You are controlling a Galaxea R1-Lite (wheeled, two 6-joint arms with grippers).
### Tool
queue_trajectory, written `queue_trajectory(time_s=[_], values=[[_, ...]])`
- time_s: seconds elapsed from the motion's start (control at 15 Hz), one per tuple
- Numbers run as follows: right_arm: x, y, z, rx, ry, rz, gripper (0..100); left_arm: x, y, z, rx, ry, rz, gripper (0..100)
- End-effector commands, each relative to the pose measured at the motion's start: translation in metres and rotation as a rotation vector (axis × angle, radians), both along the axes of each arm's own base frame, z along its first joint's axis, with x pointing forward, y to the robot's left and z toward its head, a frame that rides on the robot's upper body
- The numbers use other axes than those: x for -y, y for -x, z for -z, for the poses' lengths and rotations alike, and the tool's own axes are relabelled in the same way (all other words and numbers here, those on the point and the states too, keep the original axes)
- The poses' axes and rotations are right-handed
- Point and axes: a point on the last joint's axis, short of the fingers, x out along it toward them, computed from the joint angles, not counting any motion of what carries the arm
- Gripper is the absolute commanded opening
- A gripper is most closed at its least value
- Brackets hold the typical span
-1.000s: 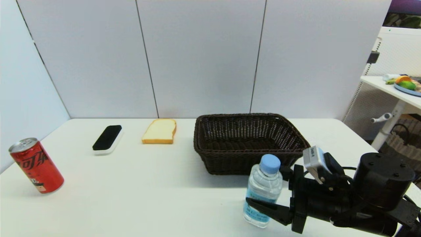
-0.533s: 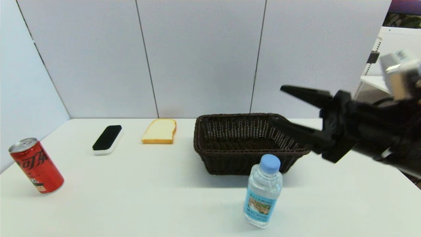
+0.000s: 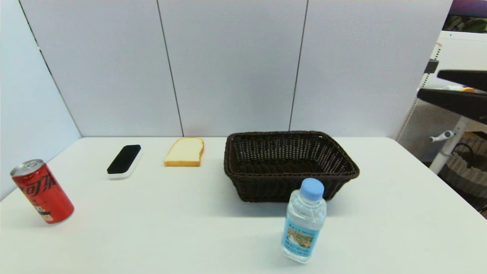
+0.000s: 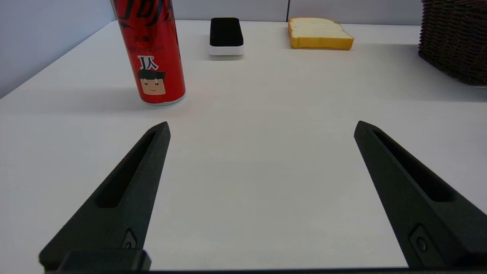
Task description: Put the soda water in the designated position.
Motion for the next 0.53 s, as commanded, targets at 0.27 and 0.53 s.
queue_trajectory(time_s=[0.27,0.53], values=[[0.023,0.084,0.094,-0.215,0.203,0.448,100,0.0,0.0,0.0,-0.001,0.0,0.0,100],[0.027,0.125,0.156,-0.226,0.197,0.49,100,0.0,0.0,0.0,-0.001,0.0,0.0,100]])
